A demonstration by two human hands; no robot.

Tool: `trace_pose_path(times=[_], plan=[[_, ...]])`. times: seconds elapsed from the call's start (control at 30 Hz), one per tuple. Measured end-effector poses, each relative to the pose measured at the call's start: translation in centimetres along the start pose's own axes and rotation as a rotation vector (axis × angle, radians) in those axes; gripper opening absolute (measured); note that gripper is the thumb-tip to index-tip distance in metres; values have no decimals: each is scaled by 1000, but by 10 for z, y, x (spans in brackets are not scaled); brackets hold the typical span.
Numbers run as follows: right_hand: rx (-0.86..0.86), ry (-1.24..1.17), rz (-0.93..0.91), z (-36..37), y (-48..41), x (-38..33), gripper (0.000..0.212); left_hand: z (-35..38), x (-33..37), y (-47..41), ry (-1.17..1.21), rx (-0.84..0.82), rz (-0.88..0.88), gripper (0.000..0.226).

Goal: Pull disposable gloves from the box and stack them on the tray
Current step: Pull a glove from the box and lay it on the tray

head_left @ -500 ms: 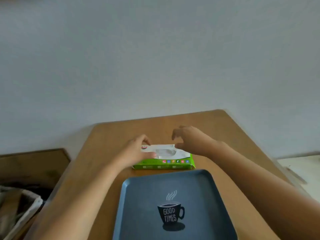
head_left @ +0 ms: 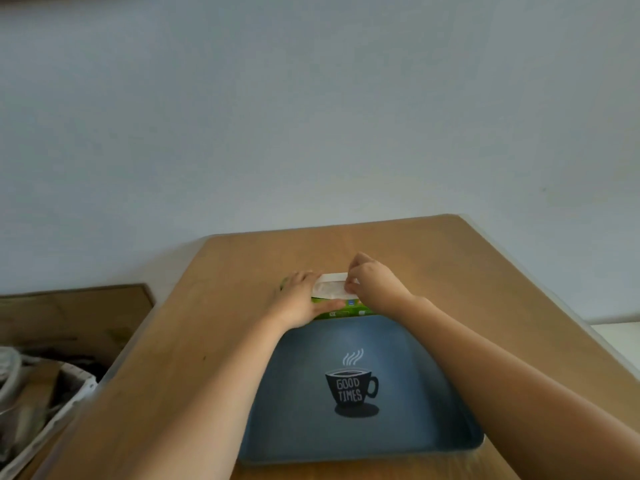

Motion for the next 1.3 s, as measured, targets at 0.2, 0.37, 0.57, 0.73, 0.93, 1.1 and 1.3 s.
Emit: trace_pose_path(times=[0.2, 0.37, 0.57, 0.73, 0.93, 1.1, 1.3], plan=[[-6, -67, 28, 0, 10, 2, 24, -1, 1, 9, 45, -4, -30, 91], [19, -35, 106, 3, 11, 3, 28, -1, 4, 14, 68, 4, -40, 88], [131, -96, 172, 7, 12, 3, 20, -1, 5, 16, 70, 10, -59, 88], [189, -185, 160, 6, 17, 5, 19, -1, 5, 18, 58, 27, -58, 88], [261, -14, -110, -20, 13, -16, 15, -2, 2, 16, 73, 26, -63, 89], [402, -87, -198, -54, 5, -35, 11, 1, -6, 15, 171, 41, -77, 95], [565, -526, 120, -134, 13, -17, 13, 0, -5, 15, 200, 10, -83, 89]])
Point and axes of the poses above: each hand's wrist, its own y-axis away from the middle knuckle, its own z-axis out of the palm, x = y × z, the point moved 6 cm from there along -y, towards the middle knuckle
